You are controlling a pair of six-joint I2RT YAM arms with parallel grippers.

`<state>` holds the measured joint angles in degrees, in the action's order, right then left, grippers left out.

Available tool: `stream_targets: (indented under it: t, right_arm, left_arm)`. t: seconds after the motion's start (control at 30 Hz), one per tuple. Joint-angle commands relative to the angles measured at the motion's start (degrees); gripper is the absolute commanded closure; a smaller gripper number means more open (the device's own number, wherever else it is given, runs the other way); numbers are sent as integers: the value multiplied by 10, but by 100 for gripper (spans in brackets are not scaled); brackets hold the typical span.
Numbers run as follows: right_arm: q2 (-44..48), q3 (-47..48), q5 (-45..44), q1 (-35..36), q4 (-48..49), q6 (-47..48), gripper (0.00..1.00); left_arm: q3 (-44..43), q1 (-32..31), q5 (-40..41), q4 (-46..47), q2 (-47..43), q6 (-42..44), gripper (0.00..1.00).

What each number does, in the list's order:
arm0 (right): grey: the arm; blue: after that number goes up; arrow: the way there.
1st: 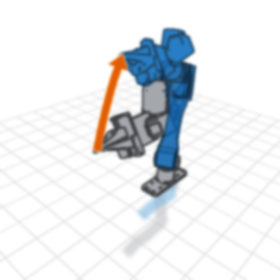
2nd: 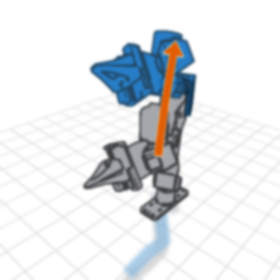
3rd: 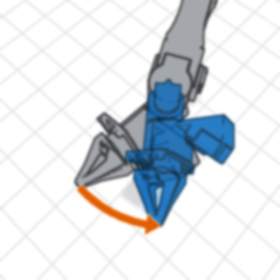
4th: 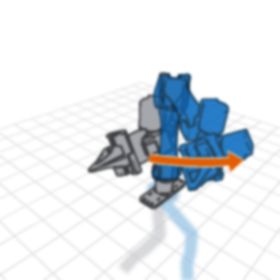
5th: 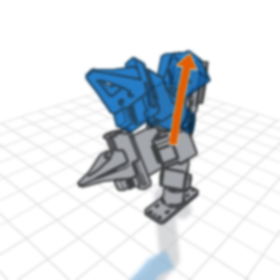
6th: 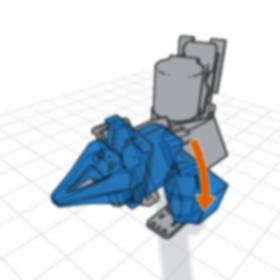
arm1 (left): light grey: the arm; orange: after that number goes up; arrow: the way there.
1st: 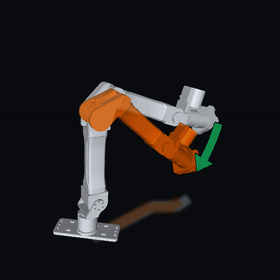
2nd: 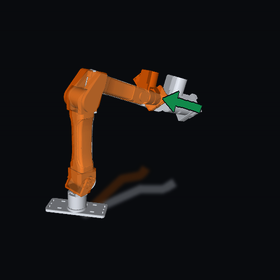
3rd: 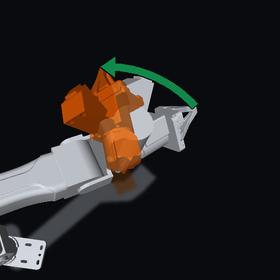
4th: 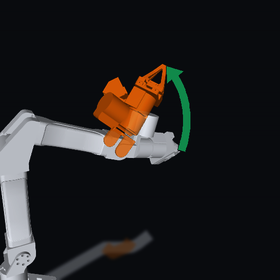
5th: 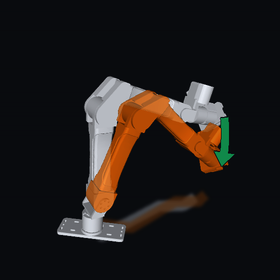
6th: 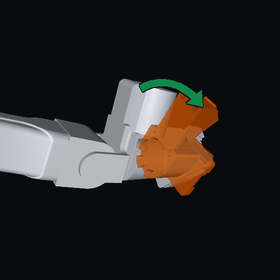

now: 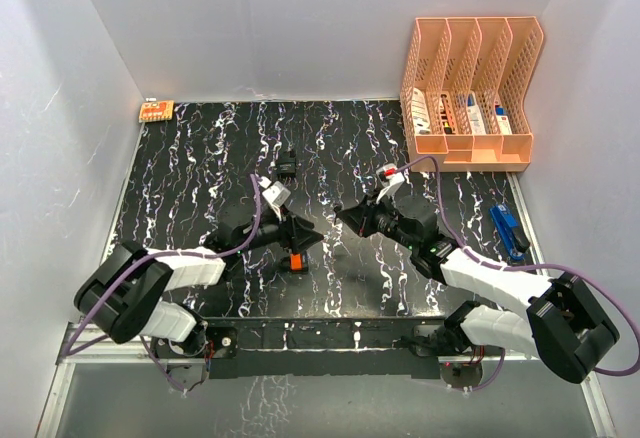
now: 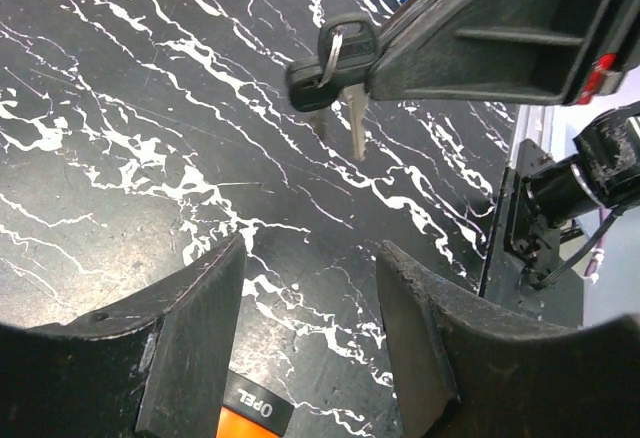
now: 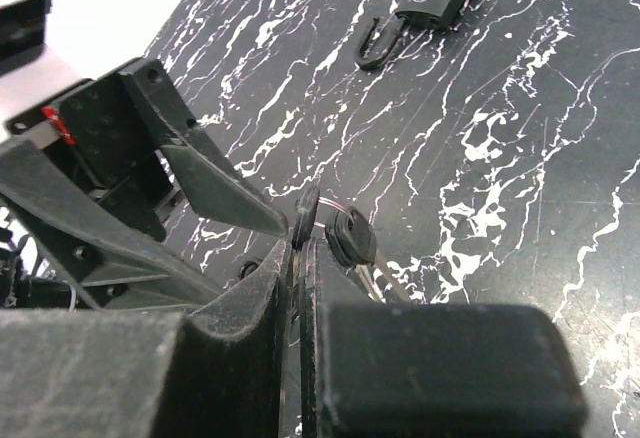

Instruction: Unlock with the key

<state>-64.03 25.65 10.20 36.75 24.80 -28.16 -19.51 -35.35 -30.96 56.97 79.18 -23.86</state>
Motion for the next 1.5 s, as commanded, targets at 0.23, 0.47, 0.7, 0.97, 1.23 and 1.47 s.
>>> stream_targets:
  t: [0.23, 0.47, 0.7, 0.97, 1.23, 1.47]
  right_arm:
    - [12, 19, 61, -5, 54, -1, 100]
    - [9, 27, 62, -5, 54, -3, 100]
    - [7, 22, 47, -5, 67, -4, 100]
    - [11, 5, 27, -5, 98, -16, 100]
    - [8, -14, 30, -6, 126, -25, 100]
    - [3, -30, 37, -6, 148, -32, 100]
  left_arm:
    - [6, 0, 6, 167, 69, 79, 51]
    - [-7, -5, -26, 249, 123, 56, 59]
    - [1, -8, -67, 372, 172, -38, 59]
    - [-8, -9, -86, 454, 217, -117, 59]
    - [-14, -10, -75, 454, 199, -125, 57]
    - [-19, -10, -62, 454, 182, -128, 57]
